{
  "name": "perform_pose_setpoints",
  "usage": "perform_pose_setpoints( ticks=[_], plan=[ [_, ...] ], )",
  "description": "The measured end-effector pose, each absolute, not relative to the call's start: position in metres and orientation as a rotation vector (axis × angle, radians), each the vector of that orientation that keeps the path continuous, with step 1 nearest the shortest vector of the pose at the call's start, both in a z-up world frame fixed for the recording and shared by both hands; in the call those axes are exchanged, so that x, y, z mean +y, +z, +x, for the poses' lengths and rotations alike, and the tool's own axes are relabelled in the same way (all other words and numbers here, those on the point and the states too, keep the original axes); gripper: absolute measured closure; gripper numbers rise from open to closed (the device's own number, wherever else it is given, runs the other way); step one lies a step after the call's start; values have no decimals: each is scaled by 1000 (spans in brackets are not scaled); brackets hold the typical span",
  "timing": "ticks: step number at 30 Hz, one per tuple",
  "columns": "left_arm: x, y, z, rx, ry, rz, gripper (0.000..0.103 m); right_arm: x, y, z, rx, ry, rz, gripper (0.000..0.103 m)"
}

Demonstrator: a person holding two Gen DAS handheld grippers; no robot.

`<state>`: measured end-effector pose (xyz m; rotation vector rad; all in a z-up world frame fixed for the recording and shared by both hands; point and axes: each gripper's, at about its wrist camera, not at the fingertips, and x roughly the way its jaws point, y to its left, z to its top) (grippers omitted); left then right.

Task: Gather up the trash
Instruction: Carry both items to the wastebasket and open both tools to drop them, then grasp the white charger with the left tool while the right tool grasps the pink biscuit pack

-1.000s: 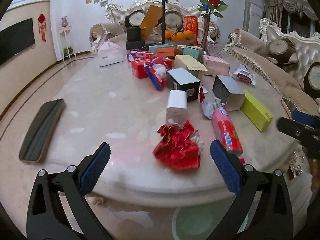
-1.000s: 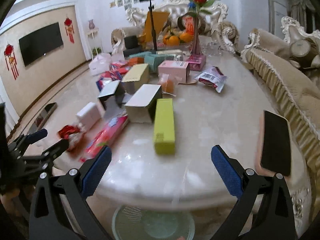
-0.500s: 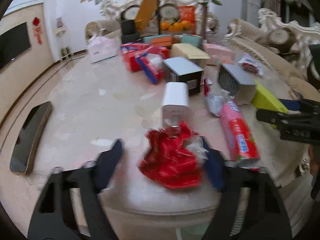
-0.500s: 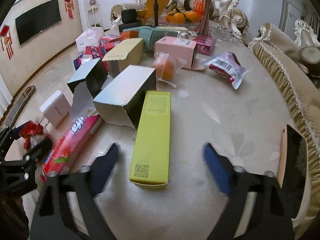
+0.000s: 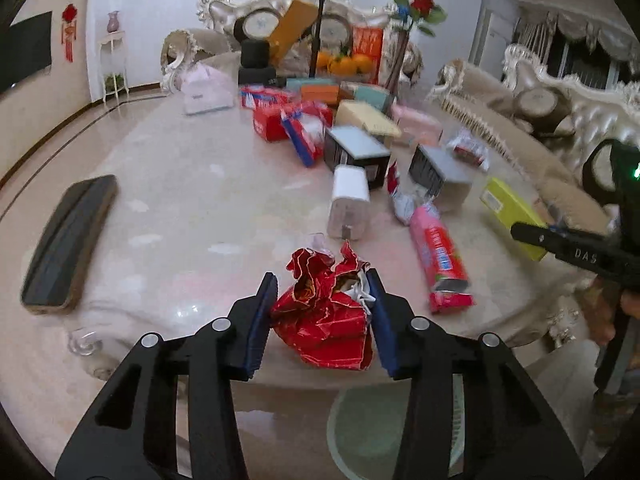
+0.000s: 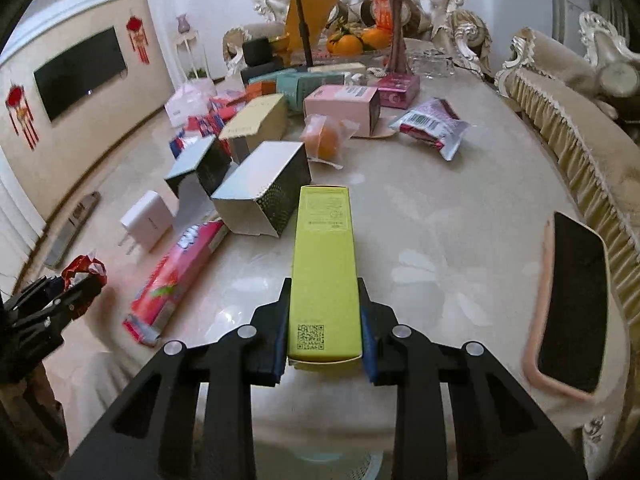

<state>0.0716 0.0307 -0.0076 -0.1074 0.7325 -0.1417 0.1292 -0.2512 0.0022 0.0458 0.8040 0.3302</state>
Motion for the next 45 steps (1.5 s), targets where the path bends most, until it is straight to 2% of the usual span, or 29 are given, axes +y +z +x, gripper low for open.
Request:
perform_pose_setpoints(
  ticks=[4,7,9,13,18,21,23,25,26,27,30,31,32,35,40,43,45],
  plan=[
    [25,18,26,675,-250,-99,59,-259,20,73,781,448,99,76],
    [2,6,3,728,-349,-78,59,-260,9,26,845,502,134,76],
    [-19,-24,-1,819,-412,-69,59,-258,-10,7,916,505,151,76],
    [-61,-99,8,1023,-490,-27,59,-248,-84,-4,1119,442,154,76],
    [-86,-159,30,1151,-509,56,58,-240,-140,13,1234,367,121,76],
    [-91,-177,39,1191,-506,68,51,-241,-153,20,1247,367,132,75],
    [-93,-186,44,1207,-482,74,33,-242,-157,24,1248,363,143,74],
    [-93,-191,47,1212,-475,54,32,-248,-159,20,1247,343,144,66],
    [-93,-191,46,1215,-472,43,32,-249,-159,21,1240,323,139,47],
    [-91,-193,48,1223,-468,29,32,-250,-157,20,1222,296,131,41],
    [-77,-190,40,1203,-471,2,32,-253,-148,18,1212,283,148,41],
    [-72,-187,37,1191,-464,-5,31,-255,-145,17,1201,279,159,41],
    [-67,-181,36,1181,-452,-12,25,-256,-138,16,1182,279,168,41],
    [-45,-150,27,1133,-433,-62,23,-256,-104,10,1085,308,194,41],
    [1,-47,25,893,-429,-119,23,-229,-30,13,871,406,162,41],
    [17,5,52,720,-338,-46,14,-198,-5,35,770,416,79,41],
    [23,19,80,678,-244,-24,14,-172,0,59,734,384,34,41]
  ],
)
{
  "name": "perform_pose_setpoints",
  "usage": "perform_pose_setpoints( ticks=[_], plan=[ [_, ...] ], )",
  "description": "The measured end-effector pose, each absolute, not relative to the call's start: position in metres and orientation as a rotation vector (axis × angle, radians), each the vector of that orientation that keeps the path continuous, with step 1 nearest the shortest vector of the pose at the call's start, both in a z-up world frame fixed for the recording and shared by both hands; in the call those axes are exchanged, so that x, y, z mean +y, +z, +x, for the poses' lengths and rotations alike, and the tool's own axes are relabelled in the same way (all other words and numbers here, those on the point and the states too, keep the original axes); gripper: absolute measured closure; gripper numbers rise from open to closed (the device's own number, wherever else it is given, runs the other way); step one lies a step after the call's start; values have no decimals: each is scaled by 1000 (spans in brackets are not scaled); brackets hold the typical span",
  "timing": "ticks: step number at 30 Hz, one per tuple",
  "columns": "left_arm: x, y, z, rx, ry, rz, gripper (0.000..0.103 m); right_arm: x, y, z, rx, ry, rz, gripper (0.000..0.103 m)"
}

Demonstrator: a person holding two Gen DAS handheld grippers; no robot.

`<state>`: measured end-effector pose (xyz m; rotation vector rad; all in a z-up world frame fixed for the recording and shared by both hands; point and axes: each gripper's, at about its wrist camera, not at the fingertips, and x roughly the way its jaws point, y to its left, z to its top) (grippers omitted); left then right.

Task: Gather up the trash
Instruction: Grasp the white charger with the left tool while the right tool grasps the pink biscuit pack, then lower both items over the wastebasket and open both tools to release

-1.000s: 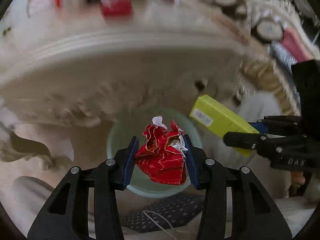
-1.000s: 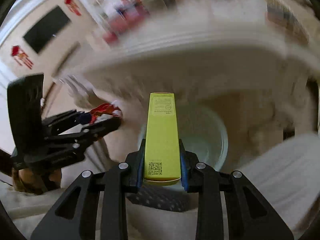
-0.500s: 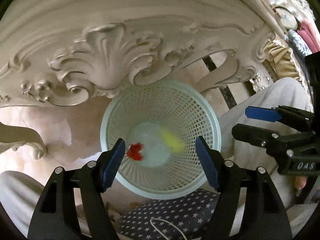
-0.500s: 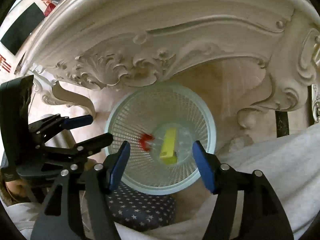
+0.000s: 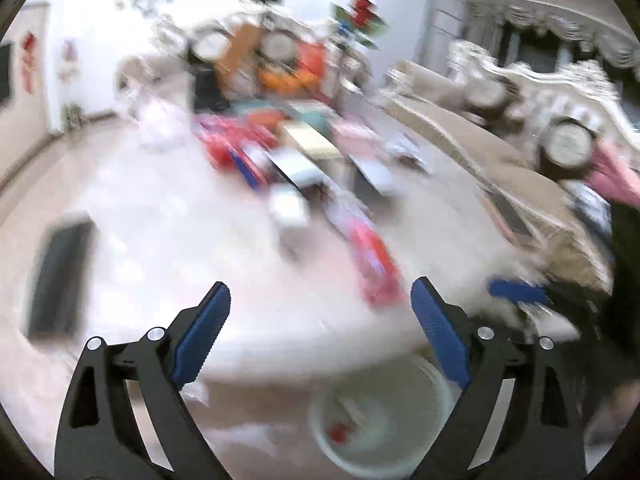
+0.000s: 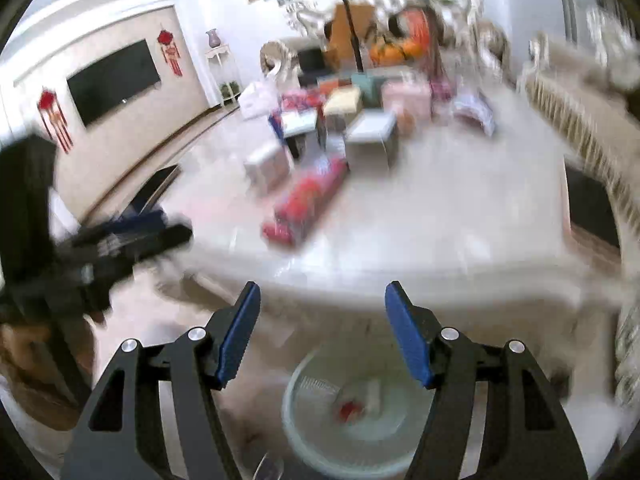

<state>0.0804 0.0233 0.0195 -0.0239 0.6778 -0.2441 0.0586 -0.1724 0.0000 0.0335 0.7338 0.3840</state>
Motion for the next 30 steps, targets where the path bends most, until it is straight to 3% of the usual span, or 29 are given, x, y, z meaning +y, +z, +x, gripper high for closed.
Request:
perform_pose_setpoints(
  ticks=[6,18,19,20,21,23,30],
  plan=[
    [18,12,164,758,-173,-8,14,-130,-16,108,759,332,-20,41],
    [-4,-31,199,885,-150,72,15,-126,-21,132,792,267,-49,43],
    [-6,-33,198,891,-151,91,22,-126,-21,131,788,264,-63,44],
    [-7,-35,198,893,-150,111,32,-126,-21,131,781,256,-77,52],
    [-6,-35,197,879,-151,110,42,-127,-21,130,773,254,-88,68],
    [-5,-34,198,869,-143,115,76,-133,-20,128,770,267,-79,79],
    [7,-27,189,863,-162,51,76,-168,-13,128,796,427,138,81]
  ],
)
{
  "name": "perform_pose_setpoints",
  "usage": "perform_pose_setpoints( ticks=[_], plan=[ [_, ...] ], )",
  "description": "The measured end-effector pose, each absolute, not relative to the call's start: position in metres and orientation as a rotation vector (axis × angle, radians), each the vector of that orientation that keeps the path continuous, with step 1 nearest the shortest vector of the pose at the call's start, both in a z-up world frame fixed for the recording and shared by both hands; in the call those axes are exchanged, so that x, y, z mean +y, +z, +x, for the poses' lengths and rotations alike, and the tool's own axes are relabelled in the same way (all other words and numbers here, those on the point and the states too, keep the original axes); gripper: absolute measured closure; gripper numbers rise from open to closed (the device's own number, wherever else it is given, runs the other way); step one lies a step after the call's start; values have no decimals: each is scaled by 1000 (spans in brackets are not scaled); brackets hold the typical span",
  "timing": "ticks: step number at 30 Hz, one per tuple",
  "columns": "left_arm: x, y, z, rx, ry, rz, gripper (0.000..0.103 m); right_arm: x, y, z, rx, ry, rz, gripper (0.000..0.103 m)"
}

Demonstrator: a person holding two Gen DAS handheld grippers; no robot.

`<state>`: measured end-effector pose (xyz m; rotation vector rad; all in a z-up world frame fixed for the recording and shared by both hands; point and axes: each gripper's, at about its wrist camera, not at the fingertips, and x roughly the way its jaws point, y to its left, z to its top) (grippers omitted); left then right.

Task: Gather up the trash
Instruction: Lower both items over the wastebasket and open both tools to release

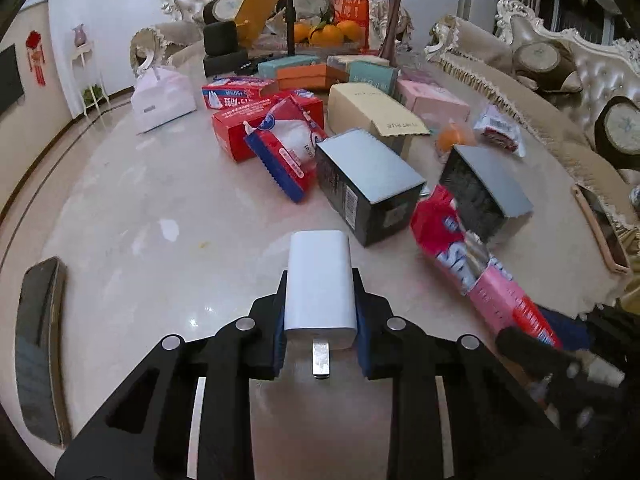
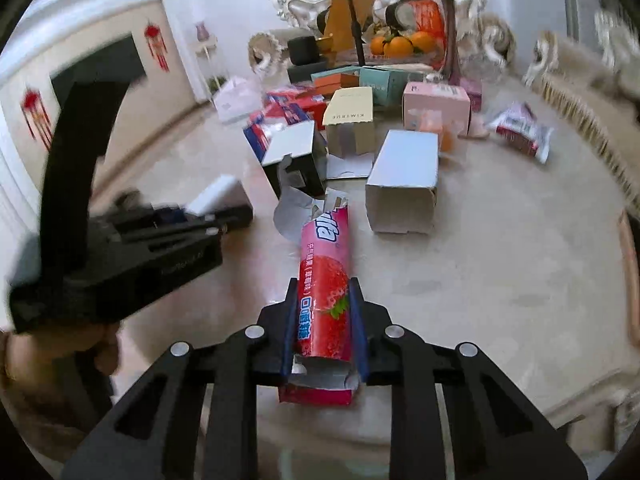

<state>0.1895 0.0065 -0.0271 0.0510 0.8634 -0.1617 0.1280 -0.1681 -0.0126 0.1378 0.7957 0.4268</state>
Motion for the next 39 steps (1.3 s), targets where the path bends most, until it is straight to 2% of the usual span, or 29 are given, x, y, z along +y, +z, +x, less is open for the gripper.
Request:
perform_pose_setpoints(
  ticks=[6,10,15,21,31,32,33,34,35,36,39],
  plan=[
    [6,7,104,768,-274,35,76,-217,18,68,765,565,244,81],
    [-6,3,41,789,-384,23,76,-249,15,16,809,576,268,81],
    [-46,-58,-1,975,-519,-8,76,-257,-50,-11,1032,484,277,81],
    [-90,-149,15,1163,-539,108,76,-249,-141,13,1229,348,248,81],
    [-96,-187,34,1221,-497,101,76,-246,-156,17,1220,340,197,80],
    [-97,-187,33,1228,-496,96,74,-246,-157,19,1213,340,200,80],
    [-98,-188,33,1237,-495,91,66,-246,-160,22,1214,341,202,76],
    [-97,-188,34,1237,-487,88,36,-248,-164,23,1219,335,198,73],
    [-96,-188,36,1224,-473,84,26,-249,-167,24,1226,313,187,53],
    [-91,-185,35,1203,-460,76,26,-251,-167,24,1222,293,180,40],
    [-81,-180,38,1167,-425,48,26,-255,-164,22,1204,252,161,40]
  ],
)
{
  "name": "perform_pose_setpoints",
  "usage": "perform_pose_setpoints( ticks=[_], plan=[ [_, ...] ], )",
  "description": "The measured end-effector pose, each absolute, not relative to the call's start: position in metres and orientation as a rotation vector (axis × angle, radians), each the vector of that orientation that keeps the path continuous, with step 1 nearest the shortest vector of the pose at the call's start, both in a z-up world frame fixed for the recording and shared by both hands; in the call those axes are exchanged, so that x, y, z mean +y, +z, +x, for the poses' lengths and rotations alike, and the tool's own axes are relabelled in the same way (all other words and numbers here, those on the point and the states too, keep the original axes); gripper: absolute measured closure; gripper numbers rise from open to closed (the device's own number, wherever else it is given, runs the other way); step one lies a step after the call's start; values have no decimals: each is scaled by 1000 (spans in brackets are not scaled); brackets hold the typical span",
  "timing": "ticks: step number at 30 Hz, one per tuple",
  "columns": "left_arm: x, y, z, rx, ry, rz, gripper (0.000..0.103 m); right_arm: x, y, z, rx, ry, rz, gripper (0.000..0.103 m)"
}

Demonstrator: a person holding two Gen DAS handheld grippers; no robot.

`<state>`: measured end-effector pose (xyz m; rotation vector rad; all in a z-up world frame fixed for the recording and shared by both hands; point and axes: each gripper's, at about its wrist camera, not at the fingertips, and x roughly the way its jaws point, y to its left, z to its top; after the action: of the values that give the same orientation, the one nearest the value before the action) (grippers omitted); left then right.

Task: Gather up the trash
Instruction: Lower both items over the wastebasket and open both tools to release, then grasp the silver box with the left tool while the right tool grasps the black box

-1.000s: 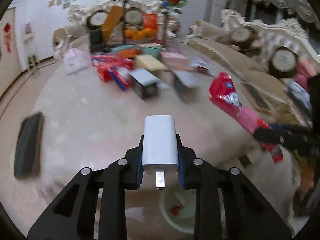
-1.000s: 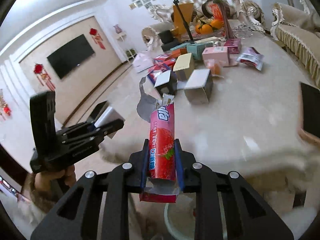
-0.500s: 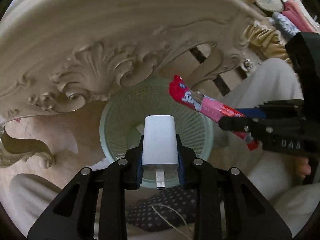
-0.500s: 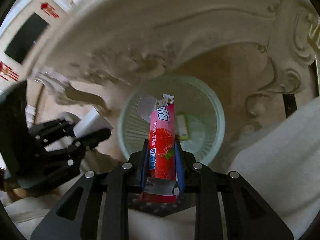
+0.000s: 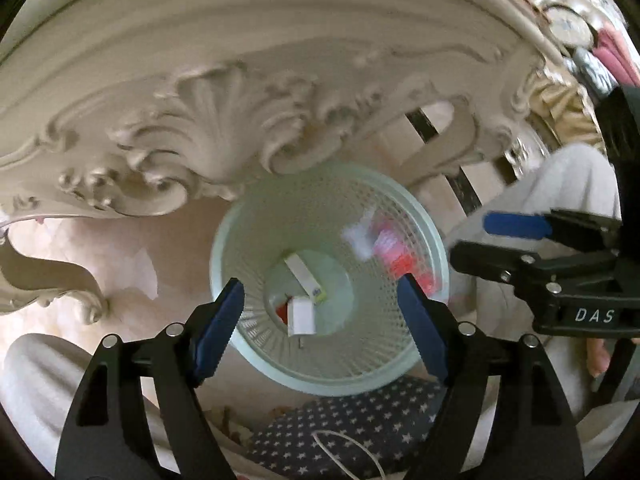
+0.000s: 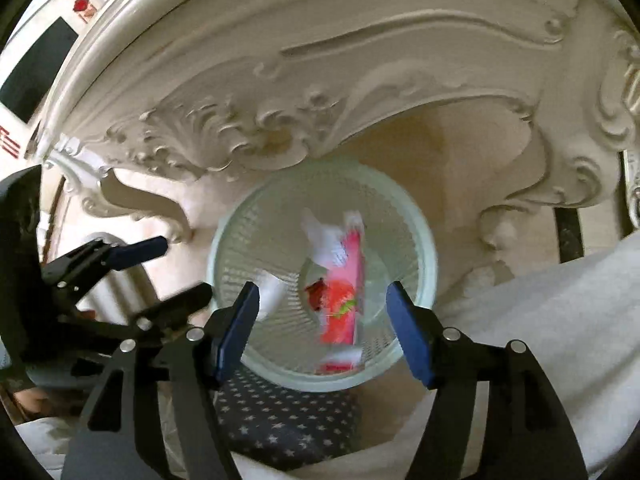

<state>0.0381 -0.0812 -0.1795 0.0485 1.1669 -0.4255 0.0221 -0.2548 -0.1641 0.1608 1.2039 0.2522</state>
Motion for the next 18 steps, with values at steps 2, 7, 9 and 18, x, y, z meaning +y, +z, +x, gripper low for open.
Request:
perform_pose_setpoints(
  ticks=[2,7,9,18],
  plan=[
    [-76,-177,38,1158,-408,35,25,-258,-160,20,1191,233,156,40],
    [-61,-149,26,1061,-340,80,21,-259,-129,10,1129,247,132,40],
    [-53,-124,19,1023,-328,70,21,-257,-99,3,1049,282,134,40],
    [-11,4,97,725,-123,-70,21,-228,3,75,690,298,21,40]
  ],
)
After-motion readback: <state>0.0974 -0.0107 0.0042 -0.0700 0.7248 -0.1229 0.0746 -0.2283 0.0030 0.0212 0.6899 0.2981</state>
